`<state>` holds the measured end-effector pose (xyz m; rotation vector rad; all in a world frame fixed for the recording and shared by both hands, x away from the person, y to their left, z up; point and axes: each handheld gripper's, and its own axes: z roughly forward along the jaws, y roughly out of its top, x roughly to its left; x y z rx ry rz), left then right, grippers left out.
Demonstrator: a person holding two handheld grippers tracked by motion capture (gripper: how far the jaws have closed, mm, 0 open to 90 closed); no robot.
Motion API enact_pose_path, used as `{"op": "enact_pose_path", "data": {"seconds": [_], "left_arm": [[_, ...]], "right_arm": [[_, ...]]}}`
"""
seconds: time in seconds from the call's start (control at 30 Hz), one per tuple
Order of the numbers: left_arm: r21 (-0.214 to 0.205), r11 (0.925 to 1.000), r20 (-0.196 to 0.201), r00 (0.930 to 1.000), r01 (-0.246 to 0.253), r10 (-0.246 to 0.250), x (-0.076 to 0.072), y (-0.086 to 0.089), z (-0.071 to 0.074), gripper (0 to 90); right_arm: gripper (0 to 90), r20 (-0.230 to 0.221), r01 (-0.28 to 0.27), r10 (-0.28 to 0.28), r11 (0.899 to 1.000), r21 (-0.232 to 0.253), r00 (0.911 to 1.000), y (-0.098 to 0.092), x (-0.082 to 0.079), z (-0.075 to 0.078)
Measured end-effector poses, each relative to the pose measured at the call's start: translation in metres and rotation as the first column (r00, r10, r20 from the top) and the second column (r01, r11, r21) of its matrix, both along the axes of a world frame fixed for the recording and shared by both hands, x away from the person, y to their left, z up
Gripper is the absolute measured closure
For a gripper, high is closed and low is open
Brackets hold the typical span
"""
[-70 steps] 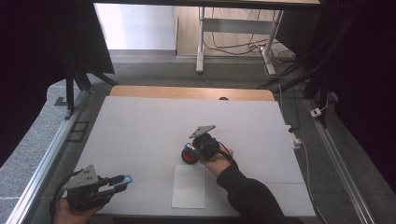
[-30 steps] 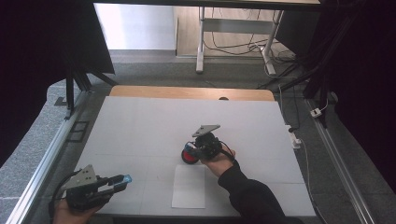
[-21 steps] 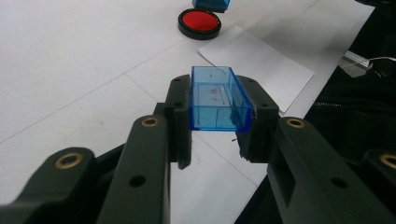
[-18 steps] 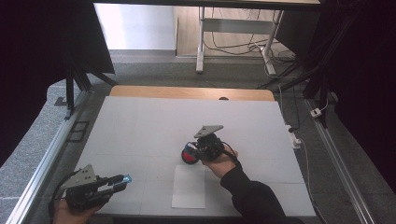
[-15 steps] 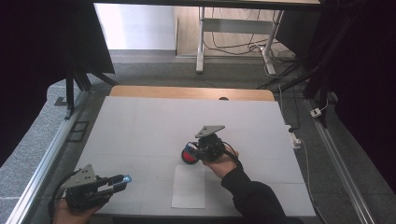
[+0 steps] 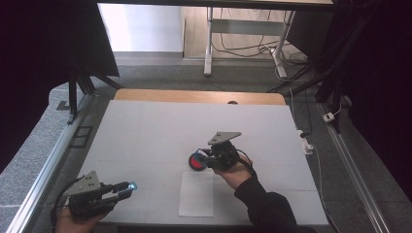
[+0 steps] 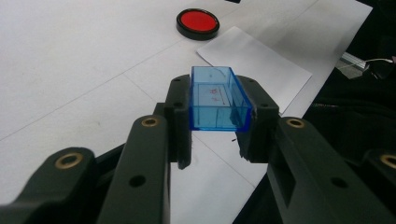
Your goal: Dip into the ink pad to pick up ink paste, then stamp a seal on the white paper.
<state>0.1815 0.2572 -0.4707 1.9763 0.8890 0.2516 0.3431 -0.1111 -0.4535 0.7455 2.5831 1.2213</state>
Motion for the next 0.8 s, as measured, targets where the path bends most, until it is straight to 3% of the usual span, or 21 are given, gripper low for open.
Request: {"op": "enact_pose_path", "data": {"seconds": [0.5, 0.8], "left_arm": [[-0.002, 1.0, 0.0, 1.0, 0.0, 0.0, 0.0, 0.0, 0.0, 67.8], [-0.002, 1.0, 0.0, 1.0, -0.001, 0.001, 0.0, 0.0, 0.0, 67.7]], "right_arm": [[70.8, -0.008, -0.013, 0.014, 1.0, 0.025, 0.9999, -0.008, -0.014, 0.006], [70.9, -0.013, -0.027, 0.027, 1.0, 0.011, 0.9995, -0.008, -0.023, 0.005]]}}
